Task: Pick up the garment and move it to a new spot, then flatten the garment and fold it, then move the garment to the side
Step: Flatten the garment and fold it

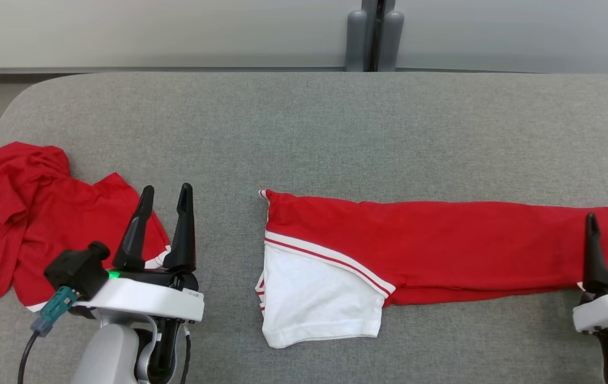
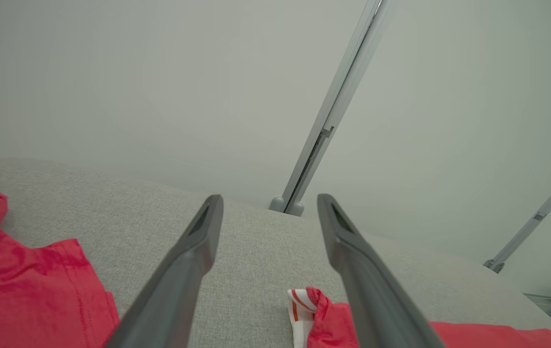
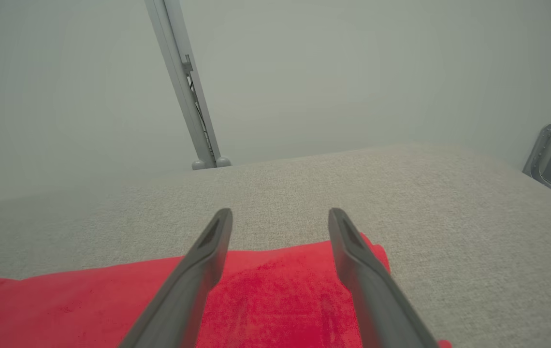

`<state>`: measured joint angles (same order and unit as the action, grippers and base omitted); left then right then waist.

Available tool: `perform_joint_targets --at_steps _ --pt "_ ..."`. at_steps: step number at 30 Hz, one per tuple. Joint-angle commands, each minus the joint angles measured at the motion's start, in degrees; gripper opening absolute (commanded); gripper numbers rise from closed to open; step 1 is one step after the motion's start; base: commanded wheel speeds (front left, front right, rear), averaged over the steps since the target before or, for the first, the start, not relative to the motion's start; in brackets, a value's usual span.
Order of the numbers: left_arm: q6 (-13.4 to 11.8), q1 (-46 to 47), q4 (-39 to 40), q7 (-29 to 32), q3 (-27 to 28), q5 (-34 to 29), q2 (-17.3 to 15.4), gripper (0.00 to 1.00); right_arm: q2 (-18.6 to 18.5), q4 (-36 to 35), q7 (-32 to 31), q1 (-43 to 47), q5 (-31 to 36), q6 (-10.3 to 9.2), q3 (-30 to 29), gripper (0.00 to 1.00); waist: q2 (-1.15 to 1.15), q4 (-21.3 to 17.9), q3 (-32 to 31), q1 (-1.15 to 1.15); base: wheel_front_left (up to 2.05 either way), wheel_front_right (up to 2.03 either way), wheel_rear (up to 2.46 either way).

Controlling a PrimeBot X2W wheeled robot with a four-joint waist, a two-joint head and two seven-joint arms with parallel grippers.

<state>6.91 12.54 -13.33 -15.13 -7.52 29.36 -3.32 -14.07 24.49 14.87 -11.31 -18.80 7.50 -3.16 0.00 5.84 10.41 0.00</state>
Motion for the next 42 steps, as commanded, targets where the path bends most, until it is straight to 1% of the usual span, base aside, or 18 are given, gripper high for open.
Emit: perform_joint_targets --at_steps 1,6,7,13,16,23,24,25,26,28,33,38,42 --pt "0.18 1.10 -0.22 0.01 0.01 -0.54 -0.16 1.00 -0.20 1.38 -0.15 -1.32 -0.68 -0.02 -0.96 1.00 0.00 0.33 0.56 0.00 0.00 0.00 0.00" --pt "0.56 1.69 -1.25 0.01 -0.58 -1.68 0.21 1.00 0.48 9.89 -0.30 -4.00 0.22 -0.02 -5.84 1.00 0.00 1.07 1.88 0.00 0.00 0.00 0.00" --pt "0.64 2.02 -1.48 0.00 -0.83 -1.87 0.29 1.00 0.70 12.89 -0.29 -4.90 0.54 -0.02 -7.83 1.00 0.00 1.35 2.33 0.00 0.00 0.00 0.00" --pt "0.56 2.34 -1.45 0.00 -1.75 -1.24 0.32 1.00 1.07 20.41 -0.52 -7.09 1.98 -0.02 -11.07 1.00 0.00 1.92 2.92 0.00 0.00 0.00 0.00" --pt "0.57 2.68 -1.47 0.01 -1.65 -1.19 0.33 1.00 1.66 22.88 -0.45 -8.02 2.46 -0.02 -11.76 1.00 0.00 1.97 3.00 0.00 0.00 0.00 0.00" --pt "0.58 3.23 -1.50 0.00 -1.54 -0.84 0.34 1.00 2.80 26.17 -0.69 -9.30 1.33 -0.01 -9.30 1.00 0.00 1.82 2.96 0.00 0.00 0.00 0.00" --pt "0.58 3.28 -1.49 0.00 -1.57 -0.72 0.33 1.00 2.91 26.54 -0.91 -9.50 1.04 -0.01 -8.90 0.53 0.00 1.80 2.95 0.00 0.00 0.00 0.00" --pt "0.58 3.28 -1.47 0.00 -1.59 -0.63 0.33 1.00 2.90 26.81 -0.93 -9.56 0.75 0.00 -8.51 0.16 0.00 1.79 2.92 0.00 0.00 0.00 0.00" --pt "0.58 3.27 -1.47 0.00 -1.64 -0.57 0.33 1.00 2.79 27.13 -0.91 -9.67 0.47 -0.01 -8.21 0.00 0.00 1.78 2.88 0.00 0.00 0.00 0.00" --pt "0.59 3.24 -1.54 0.00 -1.66 -0.59 0.33 1.00 2.23 27.63 -0.80 -9.81 -0.05 -0.03 -7.89 0.00 0.00 1.75 2.77 0.00 0.00 0.00 0.00" --pt "0.59 2.93 -1.83 0.00 -1.45 -0.85 0.35 1.00 -0.70 28.14 -0.04 -10.53 -0.07 -0.10 -10.02 0.00 0.00 1.61 2.34 0.00 0.00 0.00 0.00" --pt "0.59 2.38 -2.18 0.00 -1.49 -0.84 0.33 1.00 -4.33 28.96 0.34 -11.72 1.07 -0.08 -15.40 0.00 0.00 1.49 1.51 0.00 0.00 0.00 0.00" --pt "0.59 2.16 -2.33 -0.01 -1.70 -0.41 0.33 1.00 -7.46 29.30 0.41 -12.18 4.58 -0.07 -19.40 0.00 0.00 1.56 0.62 0.00 0.00 0.00 0.00"
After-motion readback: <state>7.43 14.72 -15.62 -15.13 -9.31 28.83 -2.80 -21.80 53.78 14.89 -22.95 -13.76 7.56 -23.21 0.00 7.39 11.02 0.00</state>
